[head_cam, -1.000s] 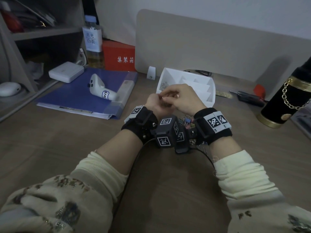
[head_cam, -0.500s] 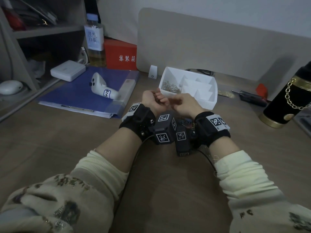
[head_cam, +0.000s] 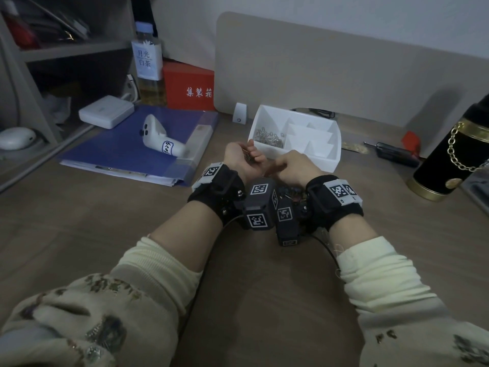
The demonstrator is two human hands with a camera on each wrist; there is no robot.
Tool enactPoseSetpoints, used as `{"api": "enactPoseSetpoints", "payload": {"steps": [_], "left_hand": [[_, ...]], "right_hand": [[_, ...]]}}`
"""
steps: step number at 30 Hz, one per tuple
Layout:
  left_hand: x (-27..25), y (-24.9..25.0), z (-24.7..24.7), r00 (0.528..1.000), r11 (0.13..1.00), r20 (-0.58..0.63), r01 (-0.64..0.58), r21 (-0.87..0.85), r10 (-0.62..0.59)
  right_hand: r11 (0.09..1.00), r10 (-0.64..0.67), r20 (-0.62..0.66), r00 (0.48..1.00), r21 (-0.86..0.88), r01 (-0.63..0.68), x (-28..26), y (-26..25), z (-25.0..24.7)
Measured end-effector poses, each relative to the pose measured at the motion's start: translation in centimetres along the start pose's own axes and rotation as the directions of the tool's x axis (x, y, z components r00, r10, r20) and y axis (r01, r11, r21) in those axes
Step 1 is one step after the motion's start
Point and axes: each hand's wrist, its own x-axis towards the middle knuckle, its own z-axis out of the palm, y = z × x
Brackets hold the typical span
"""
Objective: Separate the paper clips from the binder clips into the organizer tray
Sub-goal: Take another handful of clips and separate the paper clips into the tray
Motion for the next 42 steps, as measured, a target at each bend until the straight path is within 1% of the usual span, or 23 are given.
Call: {"api": "enactPoseSetpoints", "payload": {"steps": [5,9,13,18,22,24,26,29,31,33,35,37,38,40,42], "left_hand": [[0.0,0.0,0.0,1.0,1.0,0.002,-0.001,0.002,0.001],[0.1,0.0,0.0,1.0,1.0,0.001,-0.004,0.0,0.004],[0.1,0.0,0.0,1.0,1.0,-0.003,-0.002,-0.005,0.002],[0.2,0.0,0.0,1.0,1.0,-0.013,-0.003,-0.002,0.003],[0.2,-0.2,0.1,1.0,1.0,-0.022,-0.014,-0.012,0.014],[0.2,-0.3,0.1,0.999,1.0,-0.046,-0.023,-0.014,0.022],[0.2,-0.4,0.1,0.997,1.0,-0.069,-0.021,0.005,0.022],[0.1,-0.7,0.2,0.996,1.0,-0.09,-0.015,0.023,0.017],[0.1,-1.0,0.3,0.996,1.0,-0.089,0.006,0.024,-0.004],[0.0,-1.2,0.5,0.996,0.998,-0.066,0.056,-0.014,-0.057],[-0.4,-1.5,0.8,0.992,0.99,-0.01,0.123,-0.061,-0.124],[-0.9,-1.7,1.0,0.984,0.983,0.028,0.175,-0.051,-0.174],[-1.1,-1.8,1.0,0.981,0.98,0.047,0.193,-0.045,-0.191],[-0.9,-1.9,0.9,0.975,0.972,0.069,0.216,-0.088,-0.21],[-0.4,-1.8,0.6,0.98,0.971,0.043,0.197,-0.136,-0.193]], "right_hand": [[1.0,0.008,0.018,1.0,0.013,-0.009,-0.3,-0.3,-0.1],[0.999,0.04,0.01,0.999,-0.03,-0.039,-0.5,-0.5,-0.1],[0.999,0.042,0.023,0.999,-0.025,-0.042,-0.6,-0.7,0.0],[0.994,0.079,0.026,0.997,-0.076,-0.077,-0.2,-0.8,0.3],[0.99,0.079,0.044,0.996,-0.116,-0.073,0.0,-0.7,0.4],[0.991,0.079,0.004,0.997,-0.109,-0.078,-0.1,-0.5,0.3],[0.998,0.063,-0.082,0.995,-0.023,-0.065,-0.3,-0.2,0.0],[0.995,0.014,-0.251,0.968,0.095,0.011,-0.8,0.0,-0.9],[0.983,-0.014,-0.322,0.947,0.171,0.072,-1.4,-0.4,-1.4],[0.96,-0.042,-0.339,0.94,0.246,0.132,-1.8,-0.9,-1.7],[0.943,-0.079,-0.312,0.947,0.285,0.173,-2.2,-1.4,-1.7],[0.935,-0.099,-0.311,0.945,0.295,0.195,-2.5,-1.6,-1.6],[0.933,-0.1,-0.33,0.939,0.298,0.204,-2.5,-1.6,-1.6],[0.917,-0.079,-0.376,0.923,0.336,0.215,-2.6,-1.2,-1.6],[0.92,-0.037,-0.437,0.899,0.335,0.2,-2.5,-0.4,-1.6]]}}
